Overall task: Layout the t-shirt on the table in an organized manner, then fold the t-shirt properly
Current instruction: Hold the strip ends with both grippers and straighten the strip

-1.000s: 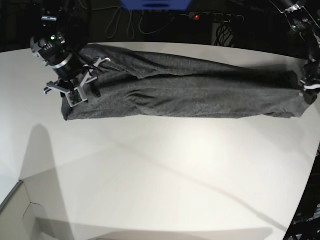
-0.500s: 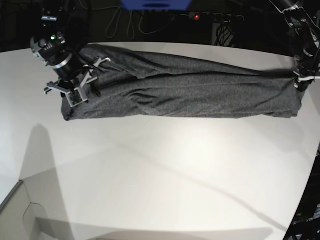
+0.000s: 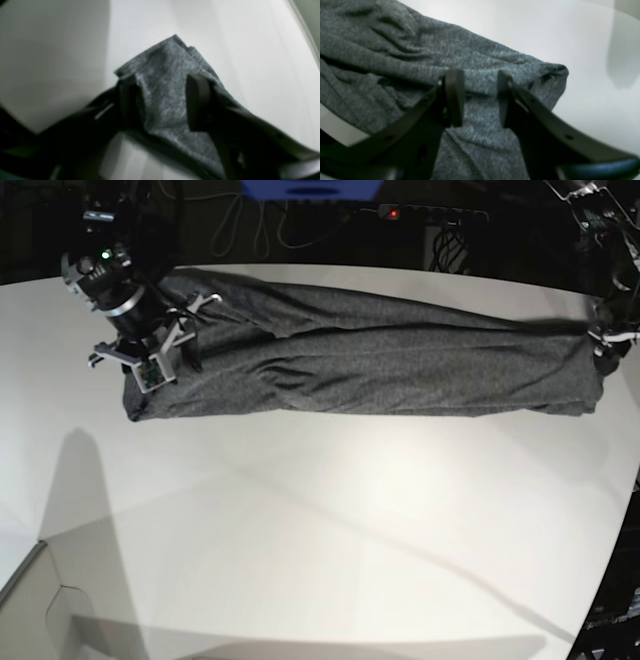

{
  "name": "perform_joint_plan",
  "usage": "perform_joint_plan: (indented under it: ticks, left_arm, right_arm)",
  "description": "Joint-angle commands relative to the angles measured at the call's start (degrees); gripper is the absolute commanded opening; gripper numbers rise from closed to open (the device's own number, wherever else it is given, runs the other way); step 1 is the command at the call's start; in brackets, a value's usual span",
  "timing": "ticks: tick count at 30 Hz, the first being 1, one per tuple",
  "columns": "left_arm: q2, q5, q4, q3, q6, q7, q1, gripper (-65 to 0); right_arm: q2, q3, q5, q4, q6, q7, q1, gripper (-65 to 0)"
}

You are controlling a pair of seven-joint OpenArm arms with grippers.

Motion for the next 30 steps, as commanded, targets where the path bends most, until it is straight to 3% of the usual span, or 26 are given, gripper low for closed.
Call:
perform_joint_plan:
  ticks: [1,7,12,16,17,20,24,30]
  left_arm:
    - [-1.13,-2.18,1.73,-0.37,-0.44,-1.06,0.58,-30.4]
    - [-3.76,-4.29,3.92,0.07,-0.44,-1.06,1.81,-20.3]
    - [-6.23,3.36,1.37,0.42,-0.44,-1.06,-1.79,-14.9]
    - [-10.09,10.66,-2.85,7.63,-0.53,-1.59,-5.04,-12.5]
    - [-10.80,11.63,-3.81,9.65,-1.05,-1.67,-5.57,-12.5]
    - [-12.20,13.56,-4.87,13.87,-7.30,-1.67,-6.62,-12.5]
    - [-11.94,18.22,-4.69,14.84,-13.19,-1.85,-7.06,-12.5]
    - [-12.20,20.86,-7.33,14.58,-14.42,-4.75,-8.12,-12.4]
  right_arm:
    - [0.34,0.11,0.99,0.94,0.38,1.23,0.16,-42.5]
    - [0.34,0.11,0.99,0.94,0.38,1.23,0.16,-42.5]
    - [0.34,0.11,0.99,0.94,0.38,1.23,0.16,-42.5]
    - [0.34,0.11,0.99,0.94,0.38,1.23,0.34,-42.5]
    - [0.34,0.11,0.99,0.94,0.38,1.23,0.43,-42.5]
    - [0.34,0.11,0.99,0.94,0.38,1.23,0.43,-42.5]
    - [0.34,0.11,0.99,0.94,0.38,1.23,0.51,-42.5]
    - [0.34,0.11,0.99,0.94,0.38,1.23,0.43,-42.5]
